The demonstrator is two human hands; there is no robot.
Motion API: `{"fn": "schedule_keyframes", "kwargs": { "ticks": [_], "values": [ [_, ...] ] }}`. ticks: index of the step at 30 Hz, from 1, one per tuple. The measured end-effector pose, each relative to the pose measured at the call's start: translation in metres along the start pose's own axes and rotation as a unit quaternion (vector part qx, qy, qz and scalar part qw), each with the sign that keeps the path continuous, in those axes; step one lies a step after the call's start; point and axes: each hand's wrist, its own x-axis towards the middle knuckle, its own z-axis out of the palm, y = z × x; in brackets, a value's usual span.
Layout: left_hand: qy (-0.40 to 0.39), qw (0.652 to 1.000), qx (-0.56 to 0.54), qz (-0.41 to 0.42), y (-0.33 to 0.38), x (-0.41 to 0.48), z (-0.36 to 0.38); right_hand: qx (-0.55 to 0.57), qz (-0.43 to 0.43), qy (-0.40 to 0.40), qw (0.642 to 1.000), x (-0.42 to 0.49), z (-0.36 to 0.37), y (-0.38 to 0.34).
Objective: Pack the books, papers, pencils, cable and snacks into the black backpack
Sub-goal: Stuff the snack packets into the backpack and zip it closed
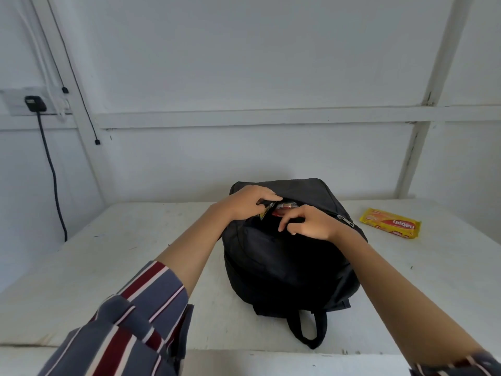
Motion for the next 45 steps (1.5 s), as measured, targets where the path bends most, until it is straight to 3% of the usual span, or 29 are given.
{"fn": "schedule_keyframes", "kwargs": {
  "ticks": [11, 19, 27, 36, 45],
  "values": [
    [-0.02, 1.0, 0.0, -0.008, 0.003, 0.009, 0.004, 0.007, 0.006, 0.005, 1.0, 0.008, -0.003, 0.005],
    [-0.03, 0.999, -0.025, 0.0, 0.012, 0.016, 0.012, 0.025, 0.026, 0.064, 0.997, -0.02, -0.012, 0.026],
    [-0.128, 0.991, 0.013, -0.027, 0.018, 0.019, 0.017, 0.036, 0.054, 0.067, 0.996, -0.02, -0.018, 0.031],
    [-0.04, 0.993, -0.103, 0.034, 0.037, 0.03, 0.022, 0.197, 0.03, 0.13, 0.971, -0.046, -0.039, 0.029],
    [0.043, 0.99, -0.12, 0.06, 0.088, 0.079, 0.05, 0.195, 0.102, 0.217, 0.951, -0.079, -0.082, 0.075]
  ]
}}
